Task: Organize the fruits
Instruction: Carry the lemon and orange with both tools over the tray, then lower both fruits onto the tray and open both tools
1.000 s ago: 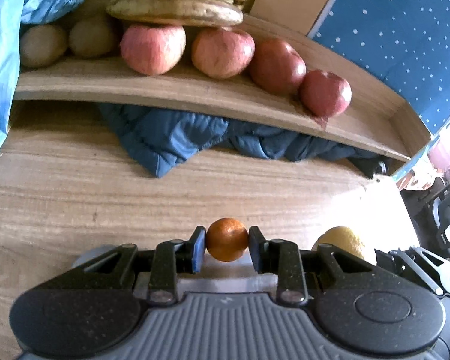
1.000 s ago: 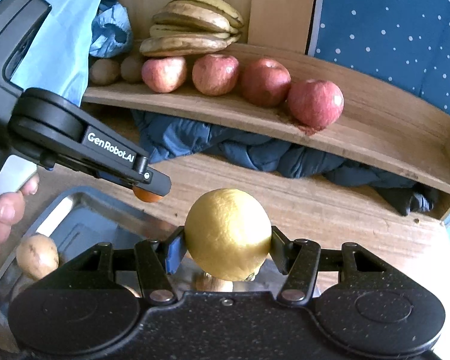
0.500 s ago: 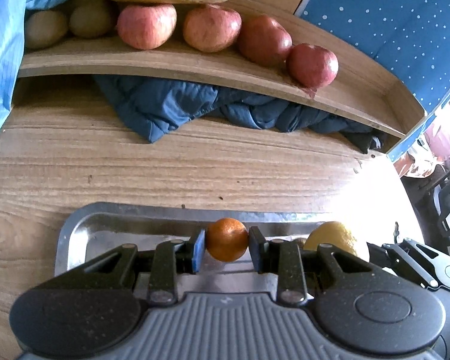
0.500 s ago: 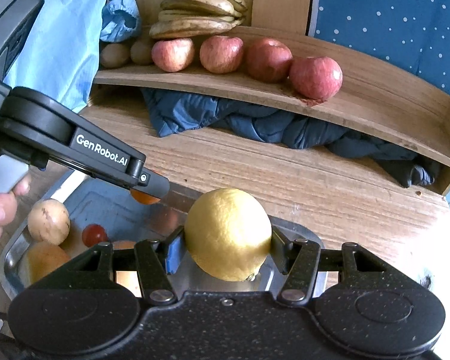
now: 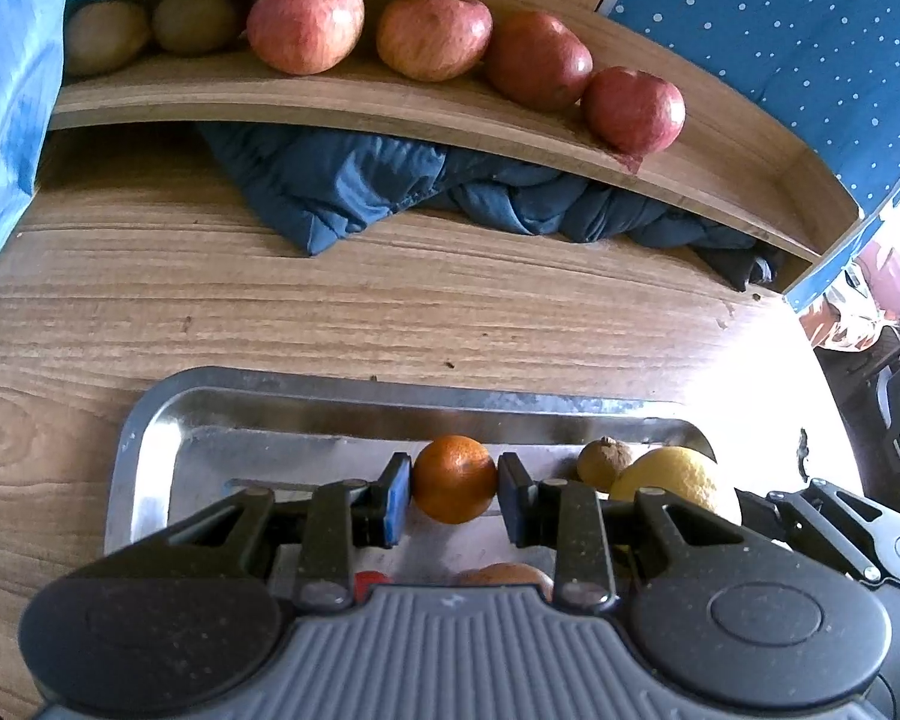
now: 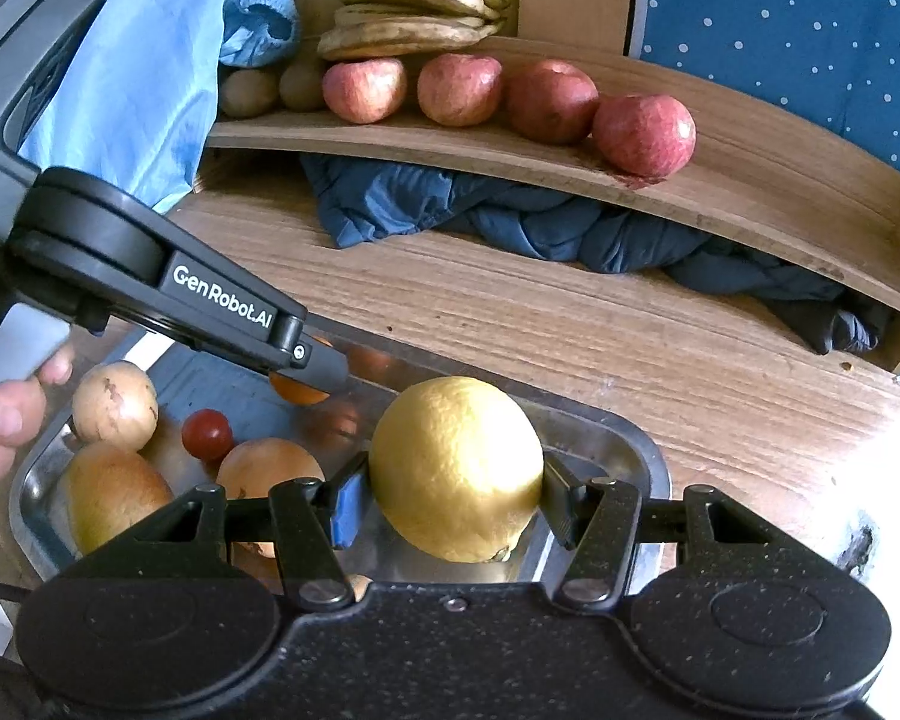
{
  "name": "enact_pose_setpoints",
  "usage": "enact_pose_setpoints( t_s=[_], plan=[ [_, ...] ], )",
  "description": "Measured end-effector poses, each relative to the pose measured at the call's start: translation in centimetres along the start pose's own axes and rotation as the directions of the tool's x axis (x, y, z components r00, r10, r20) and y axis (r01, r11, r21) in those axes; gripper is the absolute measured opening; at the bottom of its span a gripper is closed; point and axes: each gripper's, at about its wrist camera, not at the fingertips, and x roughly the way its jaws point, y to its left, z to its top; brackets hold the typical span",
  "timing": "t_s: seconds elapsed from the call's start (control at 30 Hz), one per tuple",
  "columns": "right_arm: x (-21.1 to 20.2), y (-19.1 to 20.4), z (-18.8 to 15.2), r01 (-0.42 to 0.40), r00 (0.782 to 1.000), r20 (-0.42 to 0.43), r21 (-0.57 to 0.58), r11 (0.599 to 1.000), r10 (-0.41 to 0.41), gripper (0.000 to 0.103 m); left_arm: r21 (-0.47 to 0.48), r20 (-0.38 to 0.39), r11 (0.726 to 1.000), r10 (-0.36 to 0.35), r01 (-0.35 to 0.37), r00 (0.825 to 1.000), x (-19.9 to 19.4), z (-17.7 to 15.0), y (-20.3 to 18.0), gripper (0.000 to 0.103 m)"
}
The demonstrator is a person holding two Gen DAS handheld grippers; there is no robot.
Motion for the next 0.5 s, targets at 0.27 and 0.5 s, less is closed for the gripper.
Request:
enact_pose_setpoints(
  t_s=[0.27,0.5],
  plan=[
    [0.43,-0.07,-0.06,0.001,1.000,-0.015,-0.003,1.000,-0.001,0.059,0.007,-0.022,1.000,0.018,-0.018,1.000,0.49,-0.23,0.05,0.034],
    [0.79,-0.05,-0.39,0.003,0.999,-0.032,-0.007,1.000,-0.003,0.060,0.002,-0.014,1.000,0.028,-0.028,1.000,0.00,-0.53,0.07,0.046]
  ],
)
